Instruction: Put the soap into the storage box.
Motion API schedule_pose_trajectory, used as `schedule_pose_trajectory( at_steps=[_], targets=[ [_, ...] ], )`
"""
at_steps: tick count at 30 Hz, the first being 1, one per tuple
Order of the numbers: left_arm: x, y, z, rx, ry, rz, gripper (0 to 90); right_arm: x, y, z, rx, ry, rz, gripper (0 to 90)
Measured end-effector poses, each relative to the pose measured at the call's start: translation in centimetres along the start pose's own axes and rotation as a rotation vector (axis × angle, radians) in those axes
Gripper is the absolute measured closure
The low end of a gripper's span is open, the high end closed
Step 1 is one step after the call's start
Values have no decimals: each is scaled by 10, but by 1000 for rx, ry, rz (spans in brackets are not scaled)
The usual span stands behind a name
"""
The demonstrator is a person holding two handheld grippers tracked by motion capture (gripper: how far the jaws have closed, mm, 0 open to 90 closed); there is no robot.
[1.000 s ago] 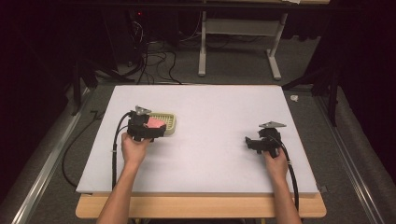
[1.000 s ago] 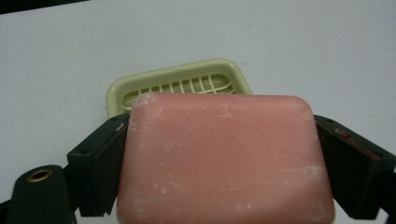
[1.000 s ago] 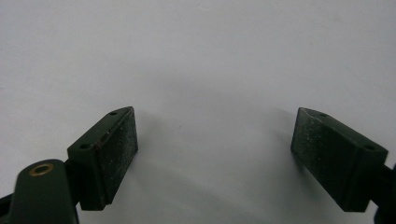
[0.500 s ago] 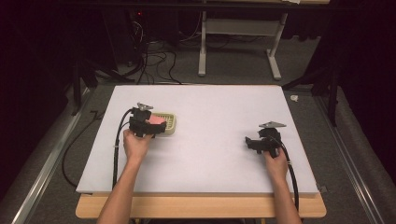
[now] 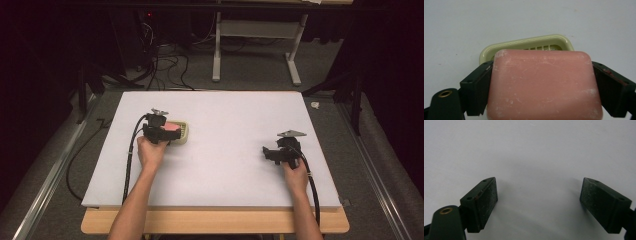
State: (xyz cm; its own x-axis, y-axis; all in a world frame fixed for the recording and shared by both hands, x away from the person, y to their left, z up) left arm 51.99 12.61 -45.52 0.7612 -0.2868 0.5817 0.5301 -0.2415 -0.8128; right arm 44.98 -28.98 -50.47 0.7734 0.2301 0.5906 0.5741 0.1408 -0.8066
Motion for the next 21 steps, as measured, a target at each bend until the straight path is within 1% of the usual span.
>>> schedule_pose_trajectory(
  at_steps=[6, 7, 9, 11, 16, 21],
  targets=[
    [0, 6, 2, 2, -14, 16, 137, 0, 0, 0, 0, 0, 0, 154],
    [0, 8, 3, 7, -21, 19, 136, 0, 0, 0, 0, 0, 0, 154],
    [0, 10, 3, 17, -21, 21, 136, 0, 0, 0, 0, 0, 0, 154],
    [0, 11, 3, 11, -27, 22, 136, 0, 0, 0, 0, 0, 0, 154],
    [0, 16, 3, 16, -37, 33, 136, 0, 0, 0, 0, 0, 0, 154],
    [2, 18, 4, 16, -45, 34, 136, 0, 0, 0, -1, 0, 2, 154]
  ],
)
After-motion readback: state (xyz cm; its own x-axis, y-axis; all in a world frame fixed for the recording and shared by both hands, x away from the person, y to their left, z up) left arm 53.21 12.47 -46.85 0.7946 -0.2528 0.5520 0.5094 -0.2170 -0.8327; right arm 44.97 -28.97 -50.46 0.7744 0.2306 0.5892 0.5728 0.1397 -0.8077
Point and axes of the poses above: each handheld gripper's, and its own axes: y roughly forward along the jaws, x roughly out of its top, z roughly to its left, the point moved 3 cm from there along y, roughly forward along the jaws, and after that the axes turned 9 degrees about z, right-handed, at the moved point
